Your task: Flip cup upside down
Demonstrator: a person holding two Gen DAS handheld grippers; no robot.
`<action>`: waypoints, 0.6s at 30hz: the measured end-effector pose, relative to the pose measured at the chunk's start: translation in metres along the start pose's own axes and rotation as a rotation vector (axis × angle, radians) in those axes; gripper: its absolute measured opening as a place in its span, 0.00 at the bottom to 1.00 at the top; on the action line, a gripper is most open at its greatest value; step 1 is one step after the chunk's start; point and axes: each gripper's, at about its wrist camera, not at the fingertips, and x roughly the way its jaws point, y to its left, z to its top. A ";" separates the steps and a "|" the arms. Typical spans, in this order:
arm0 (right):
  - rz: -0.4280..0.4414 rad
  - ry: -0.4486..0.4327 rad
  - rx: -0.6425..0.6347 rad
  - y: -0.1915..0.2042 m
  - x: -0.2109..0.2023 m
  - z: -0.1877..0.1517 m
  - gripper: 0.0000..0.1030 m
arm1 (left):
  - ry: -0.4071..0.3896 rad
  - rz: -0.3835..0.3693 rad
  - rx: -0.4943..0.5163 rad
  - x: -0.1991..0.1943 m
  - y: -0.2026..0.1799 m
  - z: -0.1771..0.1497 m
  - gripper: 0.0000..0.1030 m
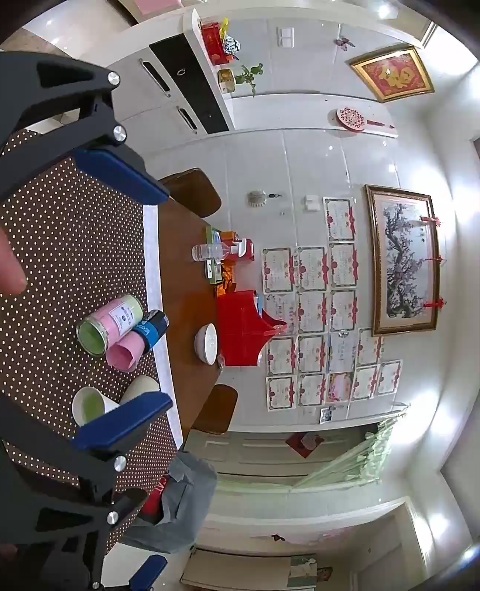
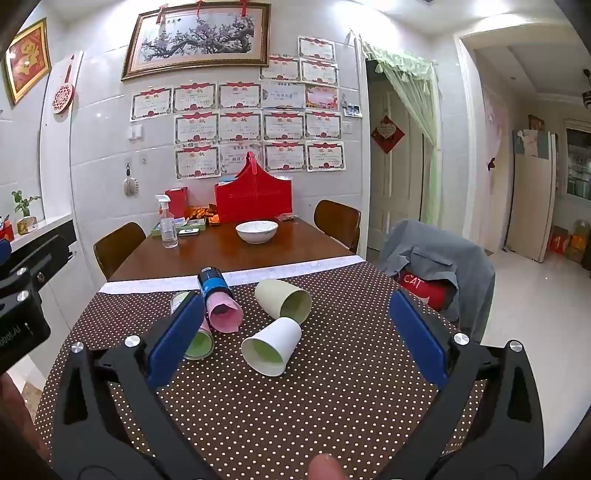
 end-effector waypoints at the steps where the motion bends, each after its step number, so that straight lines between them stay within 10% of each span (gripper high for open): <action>1: -0.004 0.002 0.000 0.000 0.000 0.000 0.95 | 0.000 0.000 -0.002 0.000 0.000 0.000 0.96; 18: -0.008 -0.002 -0.003 -0.001 -0.001 -0.001 0.95 | 0.004 -0.009 -0.010 0.006 -0.002 -0.002 0.96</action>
